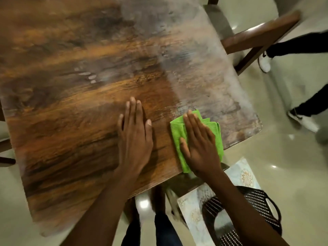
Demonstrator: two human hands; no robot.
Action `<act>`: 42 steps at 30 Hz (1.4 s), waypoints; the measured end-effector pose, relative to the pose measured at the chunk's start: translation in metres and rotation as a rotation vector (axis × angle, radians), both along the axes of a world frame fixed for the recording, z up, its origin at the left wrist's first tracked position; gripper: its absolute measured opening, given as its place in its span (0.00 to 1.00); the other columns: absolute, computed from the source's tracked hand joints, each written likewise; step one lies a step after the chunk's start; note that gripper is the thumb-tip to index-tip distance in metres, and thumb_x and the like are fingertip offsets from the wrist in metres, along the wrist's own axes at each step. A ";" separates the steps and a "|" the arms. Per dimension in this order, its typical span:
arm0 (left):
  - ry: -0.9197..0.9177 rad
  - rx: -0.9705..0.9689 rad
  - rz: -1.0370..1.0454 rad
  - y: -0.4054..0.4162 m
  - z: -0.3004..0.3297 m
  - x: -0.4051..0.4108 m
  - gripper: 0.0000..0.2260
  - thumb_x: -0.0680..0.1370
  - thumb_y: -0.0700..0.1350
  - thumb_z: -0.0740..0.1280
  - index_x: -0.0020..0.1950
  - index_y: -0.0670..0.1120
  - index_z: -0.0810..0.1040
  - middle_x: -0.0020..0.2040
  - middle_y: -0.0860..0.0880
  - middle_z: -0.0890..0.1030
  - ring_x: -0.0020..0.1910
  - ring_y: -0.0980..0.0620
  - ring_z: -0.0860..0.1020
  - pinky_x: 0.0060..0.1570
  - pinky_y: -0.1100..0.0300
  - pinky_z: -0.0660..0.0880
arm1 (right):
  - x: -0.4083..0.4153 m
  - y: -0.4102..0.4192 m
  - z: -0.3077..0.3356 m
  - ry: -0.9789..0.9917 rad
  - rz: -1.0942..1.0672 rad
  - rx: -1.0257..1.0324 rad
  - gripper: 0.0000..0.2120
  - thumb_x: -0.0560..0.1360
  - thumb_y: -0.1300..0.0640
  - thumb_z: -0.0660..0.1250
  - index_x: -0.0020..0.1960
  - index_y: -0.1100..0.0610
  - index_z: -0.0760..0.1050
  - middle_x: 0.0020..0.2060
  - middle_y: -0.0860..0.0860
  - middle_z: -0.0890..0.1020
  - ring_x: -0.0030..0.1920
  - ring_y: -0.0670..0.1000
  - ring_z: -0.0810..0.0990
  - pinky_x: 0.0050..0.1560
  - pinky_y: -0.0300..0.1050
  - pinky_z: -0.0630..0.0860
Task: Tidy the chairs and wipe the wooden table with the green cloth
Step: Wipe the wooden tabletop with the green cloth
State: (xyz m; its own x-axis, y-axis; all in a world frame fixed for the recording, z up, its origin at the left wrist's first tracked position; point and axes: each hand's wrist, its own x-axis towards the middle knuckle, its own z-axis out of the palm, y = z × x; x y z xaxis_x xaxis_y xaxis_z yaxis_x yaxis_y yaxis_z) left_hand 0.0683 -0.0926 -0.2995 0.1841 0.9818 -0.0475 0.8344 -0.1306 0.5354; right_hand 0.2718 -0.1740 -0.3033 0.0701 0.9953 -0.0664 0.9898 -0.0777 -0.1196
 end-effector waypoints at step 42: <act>0.130 0.157 0.079 -0.004 -0.028 0.016 0.27 0.87 0.43 0.51 0.86 0.39 0.53 0.87 0.42 0.54 0.87 0.47 0.51 0.84 0.46 0.50 | 0.182 0.083 -0.005 0.069 -0.088 -0.007 0.31 0.87 0.40 0.44 0.87 0.50 0.48 0.87 0.47 0.50 0.86 0.46 0.47 0.83 0.52 0.49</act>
